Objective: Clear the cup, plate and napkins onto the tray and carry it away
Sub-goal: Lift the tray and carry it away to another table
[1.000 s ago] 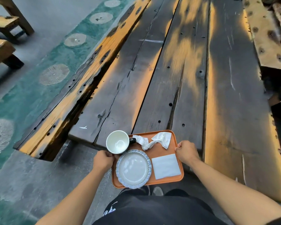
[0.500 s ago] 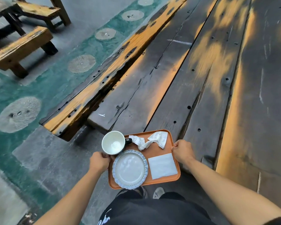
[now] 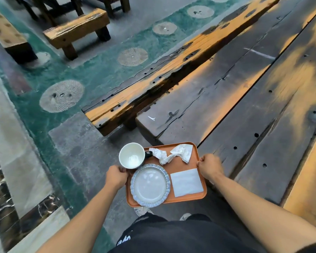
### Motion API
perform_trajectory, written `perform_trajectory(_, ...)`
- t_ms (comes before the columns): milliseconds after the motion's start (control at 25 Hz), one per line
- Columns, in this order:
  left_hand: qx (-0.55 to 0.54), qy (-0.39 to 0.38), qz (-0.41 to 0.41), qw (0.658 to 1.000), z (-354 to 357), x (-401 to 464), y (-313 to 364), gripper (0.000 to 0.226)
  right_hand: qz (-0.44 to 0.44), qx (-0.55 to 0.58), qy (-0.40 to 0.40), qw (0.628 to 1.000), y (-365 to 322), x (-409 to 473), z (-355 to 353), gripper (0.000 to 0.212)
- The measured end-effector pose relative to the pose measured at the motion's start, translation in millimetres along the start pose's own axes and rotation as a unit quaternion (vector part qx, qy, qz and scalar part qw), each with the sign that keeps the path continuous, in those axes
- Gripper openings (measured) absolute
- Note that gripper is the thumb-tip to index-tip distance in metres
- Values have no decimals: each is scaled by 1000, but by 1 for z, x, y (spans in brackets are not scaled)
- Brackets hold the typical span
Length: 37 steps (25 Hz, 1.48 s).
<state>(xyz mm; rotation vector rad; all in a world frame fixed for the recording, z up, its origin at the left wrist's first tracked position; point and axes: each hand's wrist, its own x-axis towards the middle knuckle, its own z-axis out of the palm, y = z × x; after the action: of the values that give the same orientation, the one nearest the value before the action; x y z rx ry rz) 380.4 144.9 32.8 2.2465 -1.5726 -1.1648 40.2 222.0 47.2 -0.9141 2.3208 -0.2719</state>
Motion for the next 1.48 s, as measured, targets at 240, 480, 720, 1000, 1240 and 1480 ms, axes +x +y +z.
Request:
perform_trajectory(240, -43, 10, -44, 998, -49, 34, -53, 14, -39, -38, -33, 998, -70, 0, 41, 22)
perform_trajectory(480, -56, 37, -93, 993, -101, 65, -93, 15, -68, -57, -61, 994, -148, 2, 85, 19)
perform_trajectory(720, -60, 67, -108, 990, -147, 90, -119, 17, -106, -90, -67, 988, -219, 5, 116, 19)
perform_trajectory(1000, -72, 95, -140, 983, -186, 109, -139, 32, -142, -101, -76, 982, -287, 9, 146, 18)
perform_trajectory(1240, -83, 113, -171, 975, -212, 133, -150, 32, -178, -132, -92, 971, -346, 25, 166, 24)
perform_trajectory(1480, -105, 137, -214, 962, -241, 175, -153, 29, -228, -139, -115, 957, -418, 52, 185, 27)
